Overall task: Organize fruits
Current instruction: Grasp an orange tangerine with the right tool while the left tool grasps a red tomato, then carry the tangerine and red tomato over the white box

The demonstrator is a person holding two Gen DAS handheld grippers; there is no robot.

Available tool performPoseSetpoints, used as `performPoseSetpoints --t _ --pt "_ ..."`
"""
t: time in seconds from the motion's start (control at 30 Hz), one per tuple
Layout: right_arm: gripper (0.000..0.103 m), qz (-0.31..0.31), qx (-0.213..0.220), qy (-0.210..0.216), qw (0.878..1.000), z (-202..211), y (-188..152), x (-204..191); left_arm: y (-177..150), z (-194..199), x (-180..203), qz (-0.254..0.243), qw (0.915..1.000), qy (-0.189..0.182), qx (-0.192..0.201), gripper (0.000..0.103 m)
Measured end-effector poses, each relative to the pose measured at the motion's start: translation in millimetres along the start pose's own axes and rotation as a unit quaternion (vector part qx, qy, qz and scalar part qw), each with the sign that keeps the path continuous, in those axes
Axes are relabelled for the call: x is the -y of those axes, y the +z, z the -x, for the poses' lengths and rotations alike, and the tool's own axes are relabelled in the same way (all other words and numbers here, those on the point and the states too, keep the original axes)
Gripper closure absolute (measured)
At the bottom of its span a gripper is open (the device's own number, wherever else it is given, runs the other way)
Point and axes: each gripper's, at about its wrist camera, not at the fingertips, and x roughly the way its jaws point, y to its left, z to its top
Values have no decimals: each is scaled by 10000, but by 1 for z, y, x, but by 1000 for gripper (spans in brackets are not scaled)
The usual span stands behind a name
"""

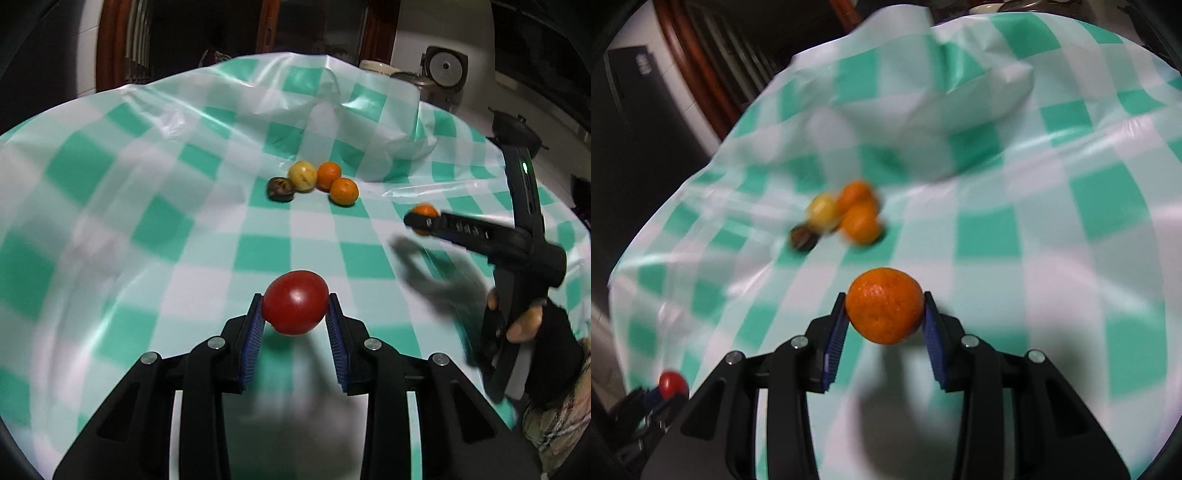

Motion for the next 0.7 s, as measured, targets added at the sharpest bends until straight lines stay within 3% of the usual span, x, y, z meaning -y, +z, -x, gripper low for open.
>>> performPoseSetpoints --t 0.23,0.4,0.63,0.7 --pt "63 689 -317 629 9951 54 -85 -74 -56 84 -33 116 9993 203 279 71" --pt "63 1476 -617 1135 9806 82 -144 -149 -108 148 -68 284 9978 453 394 71" --pt "63 2883 -1058 1866 9332 97 -228 -258 -192 225 -137 661 9904 1178 279 71" --pt "63 3320 -1213 2074 9121 102 -254 -287 -214 249 -160 905 9868 1307 312 71"
